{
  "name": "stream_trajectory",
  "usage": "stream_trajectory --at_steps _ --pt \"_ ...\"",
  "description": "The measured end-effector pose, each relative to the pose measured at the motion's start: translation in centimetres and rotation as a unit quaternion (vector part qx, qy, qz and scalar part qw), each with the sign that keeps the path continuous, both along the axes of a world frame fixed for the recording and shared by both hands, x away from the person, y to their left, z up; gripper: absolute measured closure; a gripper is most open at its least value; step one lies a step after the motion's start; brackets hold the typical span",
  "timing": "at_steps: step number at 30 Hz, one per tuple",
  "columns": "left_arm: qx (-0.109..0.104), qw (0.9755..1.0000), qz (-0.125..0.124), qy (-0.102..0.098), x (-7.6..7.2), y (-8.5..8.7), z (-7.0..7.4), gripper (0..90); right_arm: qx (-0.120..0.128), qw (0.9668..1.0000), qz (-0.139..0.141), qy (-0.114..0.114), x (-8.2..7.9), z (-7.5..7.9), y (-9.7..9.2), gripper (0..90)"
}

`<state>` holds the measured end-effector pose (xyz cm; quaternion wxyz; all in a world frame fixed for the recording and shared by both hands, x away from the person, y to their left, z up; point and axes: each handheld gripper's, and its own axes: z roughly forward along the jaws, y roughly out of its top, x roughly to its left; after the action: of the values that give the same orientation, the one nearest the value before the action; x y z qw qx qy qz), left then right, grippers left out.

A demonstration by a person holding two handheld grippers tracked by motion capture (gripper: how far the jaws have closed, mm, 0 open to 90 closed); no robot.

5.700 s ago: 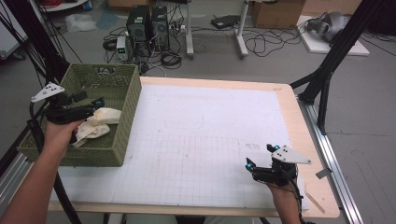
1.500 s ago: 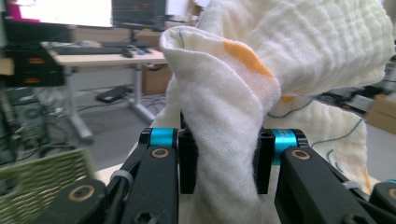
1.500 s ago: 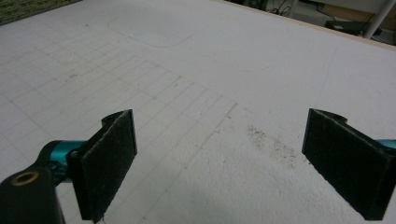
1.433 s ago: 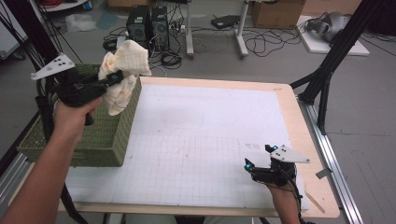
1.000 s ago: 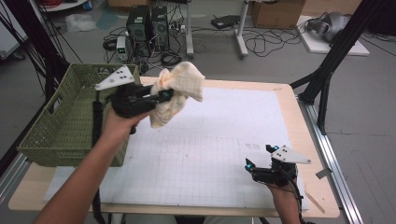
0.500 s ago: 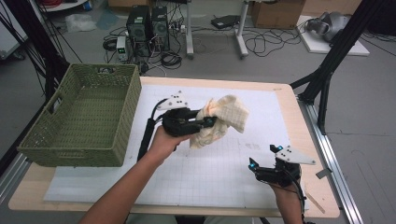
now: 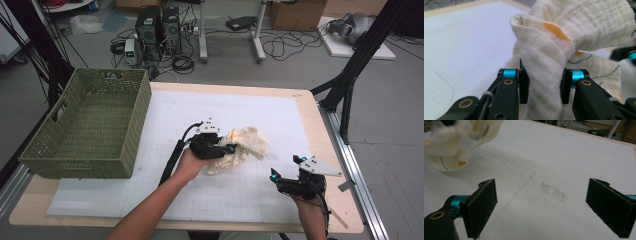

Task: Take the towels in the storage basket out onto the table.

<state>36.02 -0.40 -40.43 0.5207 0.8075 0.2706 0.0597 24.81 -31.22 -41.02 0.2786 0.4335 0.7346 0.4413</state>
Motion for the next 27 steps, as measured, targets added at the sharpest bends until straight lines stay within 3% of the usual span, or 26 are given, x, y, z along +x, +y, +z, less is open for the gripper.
stream_trajectory --at_steps 2,4,6,8,11,13,15,20,24,27 --pt "0.012 0.9998 0.014 0.009 0.3 -0.3 -0.7 62.3 0.0 1.0 -0.001 0.0 0.0 0.0 0.0 9.3" --pt "0.027 0.9988 0.038 0.016 0.7 -0.3 -1.4 47.6 0.001 1.0 0.0 0.001 0.1 -0.1 0.0 9.3" --pt "0.027 0.9978 0.051 0.031 1.0 0.1 -1.7 33.2 -0.001 1.0 0.001 0.001 0.1 -0.1 0.0 9.3" --pt "0.022 0.9977 0.059 0.025 1.0 0.5 -1.3 27.3 -0.001 1.0 0.0 0.003 0.1 -0.1 -0.1 9.3" --pt "0.005 0.9972 0.074 -0.002 0.8 1.6 -0.2 25.7 0.001 1.0 -0.002 0.001 0.1 -0.1 -0.2 9.3" --pt "-0.017 0.9965 0.081 -0.011 0.6 2.7 0.4 25.8 0.001 1.0 -0.001 0.003 0.1 -0.1 -0.2 9.3" --pt "-0.026 0.9961 0.082 -0.02 0.4 3.7 0.8 25.7 -0.001 1.0 0.0 0.002 0.1 -0.1 -0.1 9.3" --pt "-0.052 0.9942 0.088 -0.035 -0.4 6.5 1.0 22.6 -0.001 1.0 0.0 0.003 0.1 -0.2 0.0 9.3" --pt "-0.059 0.9935 0.083 -0.051 -1.1 8.4 1.3 20.9 -0.001 1.0 0.0 0.004 0.1 -0.2 0.1 9.3" --pt "-0.072 0.9913 0.09 -0.064 -1.8 9.5 1.5 18.8 0.0 1.0 0.001 0.002 0.3 -0.1 0.1 9.3"
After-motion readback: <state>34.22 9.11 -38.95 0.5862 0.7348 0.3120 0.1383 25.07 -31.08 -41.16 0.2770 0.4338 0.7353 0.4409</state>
